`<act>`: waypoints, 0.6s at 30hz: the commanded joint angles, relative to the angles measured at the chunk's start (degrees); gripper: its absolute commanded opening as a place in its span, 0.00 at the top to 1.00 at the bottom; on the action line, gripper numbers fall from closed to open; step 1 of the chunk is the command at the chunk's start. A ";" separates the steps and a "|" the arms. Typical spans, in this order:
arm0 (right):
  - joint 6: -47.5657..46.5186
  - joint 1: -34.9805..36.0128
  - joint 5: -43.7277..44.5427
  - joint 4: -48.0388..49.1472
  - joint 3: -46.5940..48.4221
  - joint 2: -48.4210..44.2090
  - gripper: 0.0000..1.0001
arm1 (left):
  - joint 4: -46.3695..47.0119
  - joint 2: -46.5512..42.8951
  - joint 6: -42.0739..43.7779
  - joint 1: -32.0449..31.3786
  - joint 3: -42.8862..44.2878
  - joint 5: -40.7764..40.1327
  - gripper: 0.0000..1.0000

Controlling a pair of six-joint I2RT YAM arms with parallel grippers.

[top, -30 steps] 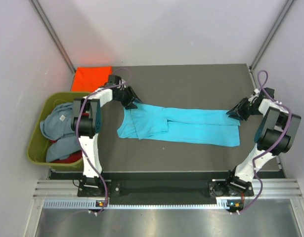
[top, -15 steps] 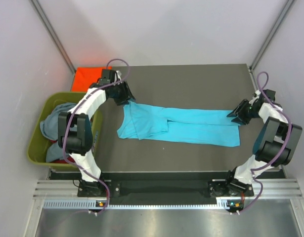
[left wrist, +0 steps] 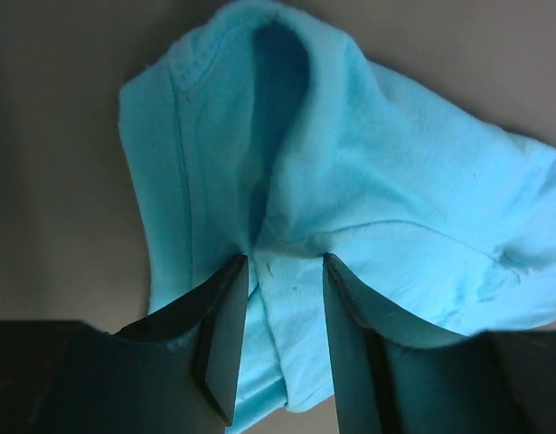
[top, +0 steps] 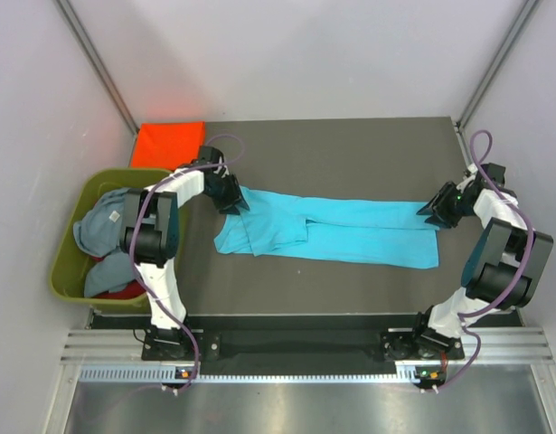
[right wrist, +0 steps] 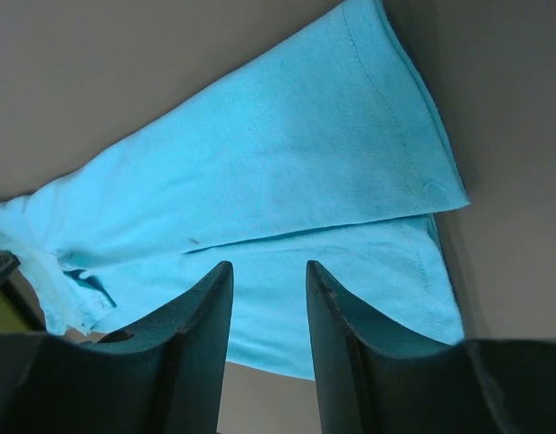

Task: Fold and stack the t-shirts
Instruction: Fold the tshirt

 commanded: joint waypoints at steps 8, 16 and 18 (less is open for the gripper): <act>-0.64 -0.29 1.25 -0.36 -0.23 -0.53 0.62 | 1.90 3.64 0.63 0.41 6.44 -1.41 0.60; 0.15 -0.37 2.92 0.69 -5.06 -1.06 0.85 | 2.61 3.55 0.97 0.41 6.44 -1.58 1.00; 0.24 -0.37 4.06 0.69 -5.51 -0.19 0.88 | 1.82 3.73 1.15 0.41 6.79 -1.93 1.00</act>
